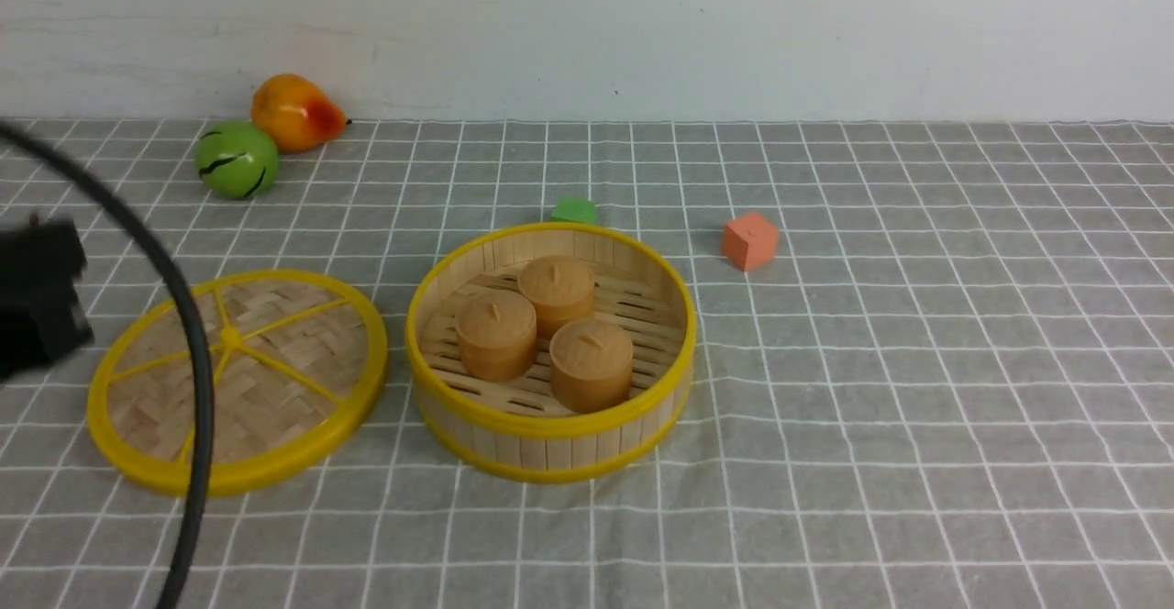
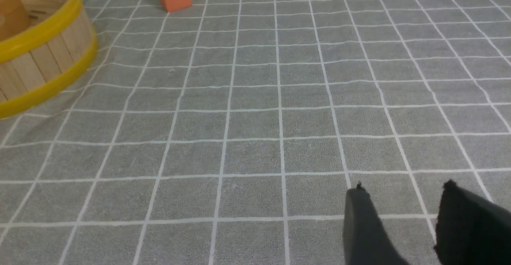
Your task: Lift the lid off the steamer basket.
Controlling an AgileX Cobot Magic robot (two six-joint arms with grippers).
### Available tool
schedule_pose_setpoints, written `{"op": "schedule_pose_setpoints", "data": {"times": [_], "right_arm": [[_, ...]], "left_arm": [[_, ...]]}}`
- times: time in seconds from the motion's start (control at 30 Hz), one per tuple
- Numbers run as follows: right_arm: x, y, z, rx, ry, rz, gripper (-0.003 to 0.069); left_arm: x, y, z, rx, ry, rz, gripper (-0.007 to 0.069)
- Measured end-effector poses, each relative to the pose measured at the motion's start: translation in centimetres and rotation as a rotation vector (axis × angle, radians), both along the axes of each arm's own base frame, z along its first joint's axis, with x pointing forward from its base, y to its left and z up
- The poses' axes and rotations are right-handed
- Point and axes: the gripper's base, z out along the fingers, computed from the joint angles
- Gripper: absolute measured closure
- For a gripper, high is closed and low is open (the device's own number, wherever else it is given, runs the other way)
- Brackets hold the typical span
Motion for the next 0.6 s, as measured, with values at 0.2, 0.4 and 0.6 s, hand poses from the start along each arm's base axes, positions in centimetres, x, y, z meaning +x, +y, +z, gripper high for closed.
{"op": "schedule_pose_setpoints", "data": {"times": [0.2, 0.4, 0.6], "right_arm": [[0.0, 0.0, 0.0, 0.000, 0.000, 0.000, 0.0417], [0.0, 0.0, 0.0, 0.000, 0.000, 0.000, 0.0417], [0.0, 0.0, 0.0, 0.000, 0.000, 0.000, 0.0417]], "left_arm": [[-3.8, 1.0, -0.9, -0.085, -0.307, 0.053, 0.0637], [-6.2, 1.6, -2.0, -0.097, -0.477, 0.076, 0.0637], [-6.6, 1.4, -3.5, -0.087, -0.379, 0.051, 0.0637]]}}
